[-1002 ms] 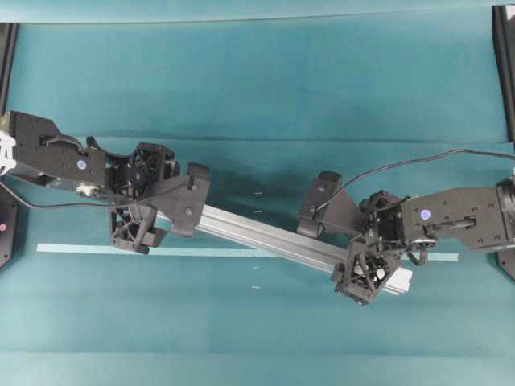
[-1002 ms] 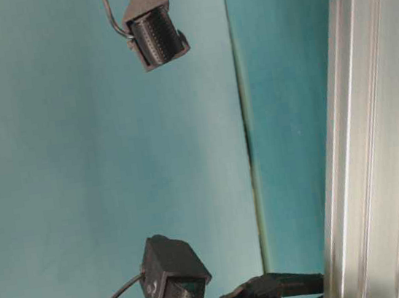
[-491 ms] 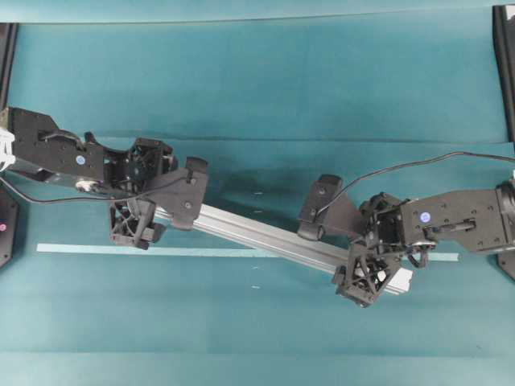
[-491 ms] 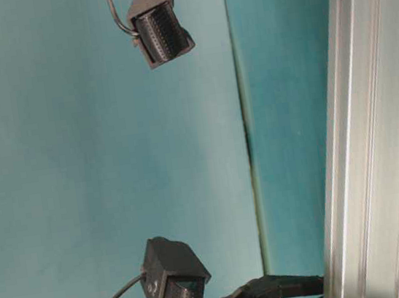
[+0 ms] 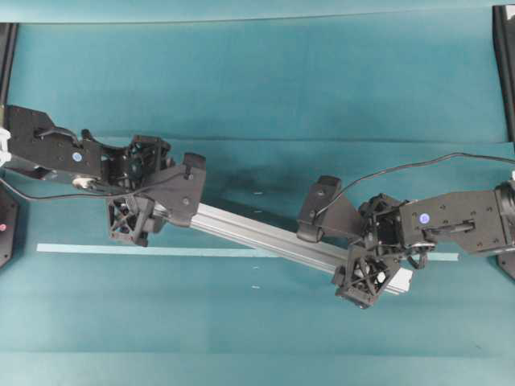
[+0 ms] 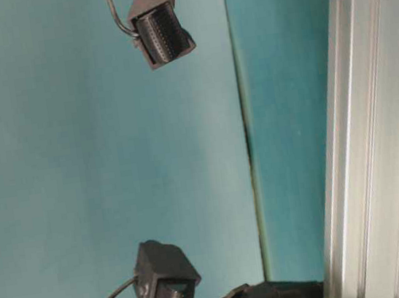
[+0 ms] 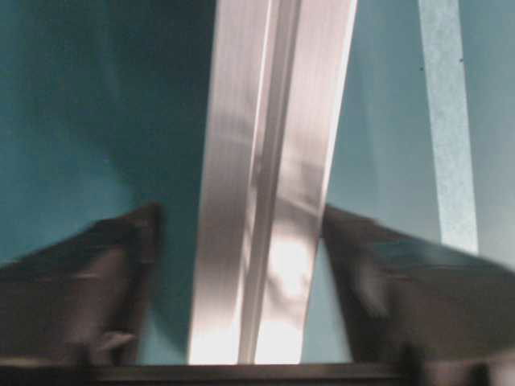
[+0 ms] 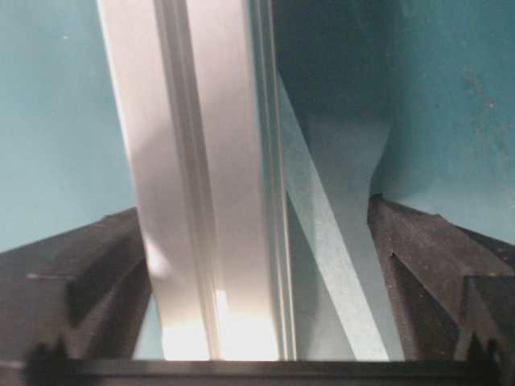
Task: Lift the metal rail with both hands.
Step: 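Close both grippers on the rail near each end, then lift the rail with both grippers and swing it parallel to the table edge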
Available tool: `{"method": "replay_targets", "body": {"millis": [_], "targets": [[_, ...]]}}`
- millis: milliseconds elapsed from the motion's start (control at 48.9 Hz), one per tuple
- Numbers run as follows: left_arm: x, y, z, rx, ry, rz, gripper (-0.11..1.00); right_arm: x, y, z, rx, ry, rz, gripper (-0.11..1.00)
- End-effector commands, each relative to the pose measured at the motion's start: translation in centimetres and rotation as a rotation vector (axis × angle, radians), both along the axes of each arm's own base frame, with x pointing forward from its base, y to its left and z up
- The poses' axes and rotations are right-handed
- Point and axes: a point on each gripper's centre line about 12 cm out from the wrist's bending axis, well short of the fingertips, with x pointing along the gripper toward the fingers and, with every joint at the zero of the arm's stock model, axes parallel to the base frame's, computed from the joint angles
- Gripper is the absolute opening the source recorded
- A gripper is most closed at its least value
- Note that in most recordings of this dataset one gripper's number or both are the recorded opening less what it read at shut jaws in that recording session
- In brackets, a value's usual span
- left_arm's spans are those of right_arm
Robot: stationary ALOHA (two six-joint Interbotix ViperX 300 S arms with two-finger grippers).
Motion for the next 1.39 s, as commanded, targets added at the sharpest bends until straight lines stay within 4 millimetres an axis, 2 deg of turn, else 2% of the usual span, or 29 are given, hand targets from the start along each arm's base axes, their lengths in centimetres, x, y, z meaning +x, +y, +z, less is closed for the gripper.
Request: {"method": "replay_targets", "body": {"millis": [0,61,164,716,961,1105,1268,1370], "targets": [[0.2,0.1,0.7,0.007,-0.032,-0.002,0.46,0.4,0.2,0.1,0.010,0.000,-0.011,0.81],[0.1,0.0,0.7,0.010,-0.034,-0.009,0.36,0.5,0.2,0.2,0.015,-0.004,-0.019,0.66],[0.0,0.1,0.6,0.017,-0.036,-0.023,0.36,0.6,0.3,0.2,0.020,0.000,-0.022,0.42],[0.1,0.0,0.9,0.034,-0.030,-0.064,0.36,1.3,0.5,0.9,0.041,-0.024,-0.042,0.42],[0.1,0.1,4.8,0.043,-0.062,-0.062,0.36,2.2,0.1,5.1,0.060,-0.076,-0.067,0.42],[0.1,0.2,8.3,0.048,-0.082,-0.060,0.36,2.2,0.0,8.2,0.065,-0.067,-0.061,0.42],[0.1,0.2,12.5,0.054,-0.112,-0.057,0.36,2.3,-0.5,13.0,0.073,-0.092,-0.064,0.42],[-0.1,0.2,14.8,0.055,-0.114,-0.055,0.36,2.1,-0.7,15.2,0.075,-0.090,-0.063,0.42]]}}
